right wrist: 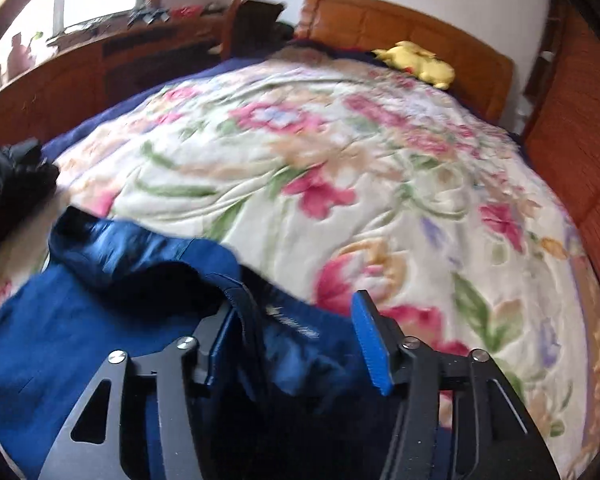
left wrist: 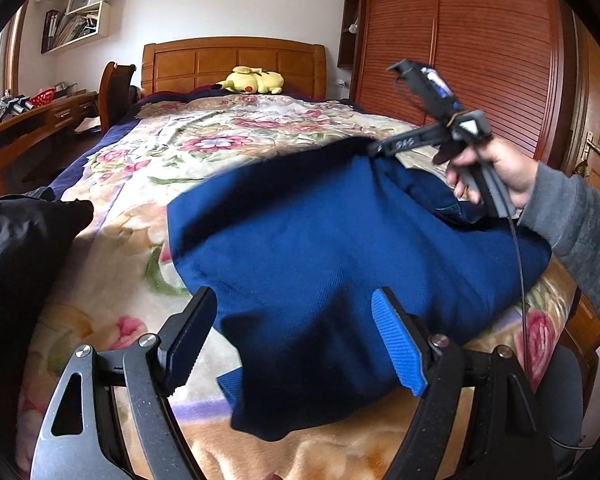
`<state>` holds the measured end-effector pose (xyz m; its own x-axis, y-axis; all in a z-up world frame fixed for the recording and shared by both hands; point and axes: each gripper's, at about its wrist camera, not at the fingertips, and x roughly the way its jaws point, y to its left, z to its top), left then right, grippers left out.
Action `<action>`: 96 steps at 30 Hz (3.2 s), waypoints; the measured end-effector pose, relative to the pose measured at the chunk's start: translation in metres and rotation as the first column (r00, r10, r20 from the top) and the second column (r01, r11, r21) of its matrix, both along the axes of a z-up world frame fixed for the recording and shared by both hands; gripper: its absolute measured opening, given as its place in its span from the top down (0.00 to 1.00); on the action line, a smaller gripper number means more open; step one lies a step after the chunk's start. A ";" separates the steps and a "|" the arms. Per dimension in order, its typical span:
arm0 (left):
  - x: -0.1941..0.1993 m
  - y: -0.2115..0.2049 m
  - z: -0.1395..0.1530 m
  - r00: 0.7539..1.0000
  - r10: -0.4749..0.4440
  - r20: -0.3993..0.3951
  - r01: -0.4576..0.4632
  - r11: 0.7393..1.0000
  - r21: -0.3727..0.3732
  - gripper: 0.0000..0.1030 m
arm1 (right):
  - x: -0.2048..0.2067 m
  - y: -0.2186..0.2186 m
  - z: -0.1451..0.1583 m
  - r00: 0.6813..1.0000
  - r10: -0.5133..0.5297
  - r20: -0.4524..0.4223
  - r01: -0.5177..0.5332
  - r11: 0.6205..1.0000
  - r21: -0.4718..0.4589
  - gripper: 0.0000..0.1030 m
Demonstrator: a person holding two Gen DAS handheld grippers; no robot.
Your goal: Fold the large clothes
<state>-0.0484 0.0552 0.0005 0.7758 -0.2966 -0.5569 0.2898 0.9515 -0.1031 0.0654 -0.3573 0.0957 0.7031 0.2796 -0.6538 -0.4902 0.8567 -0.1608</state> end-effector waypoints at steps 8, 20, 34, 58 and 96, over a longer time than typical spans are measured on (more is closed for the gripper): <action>0.000 -0.009 0.001 1.000 -0.011 -0.002 0.011 1.000 0.001 0.22 | -0.014 -0.009 0.000 1.000 -0.004 -0.010 0.003 0.991 -0.136 0.36; 0.000 -0.008 0.002 1.000 -0.003 -0.004 0.003 1.000 0.002 0.22 | -0.092 -0.051 -0.011 0.995 0.101 -0.021 -0.101 0.995 -0.024 0.36; 0.006 -0.016 -0.002 1.000 -0.011 -0.008 0.011 1.000 -0.001 0.22 | -0.131 -0.182 -0.044 0.991 -0.100 -0.085 0.093 0.992 -0.086 0.36; 0.008 -0.012 -0.015 1.000 0.011 -0.016 -0.011 1.000 -0.019 0.22 | -0.039 -0.181 -0.009 0.967 -0.243 0.071 0.242 0.970 0.029 0.99; -0.004 0.013 -0.019 0.991 0.129 -0.029 -0.128 0.992 0.015 0.22 | -0.180 -0.154 -0.044 0.999 -0.046 0.020 0.044 0.995 0.090 0.44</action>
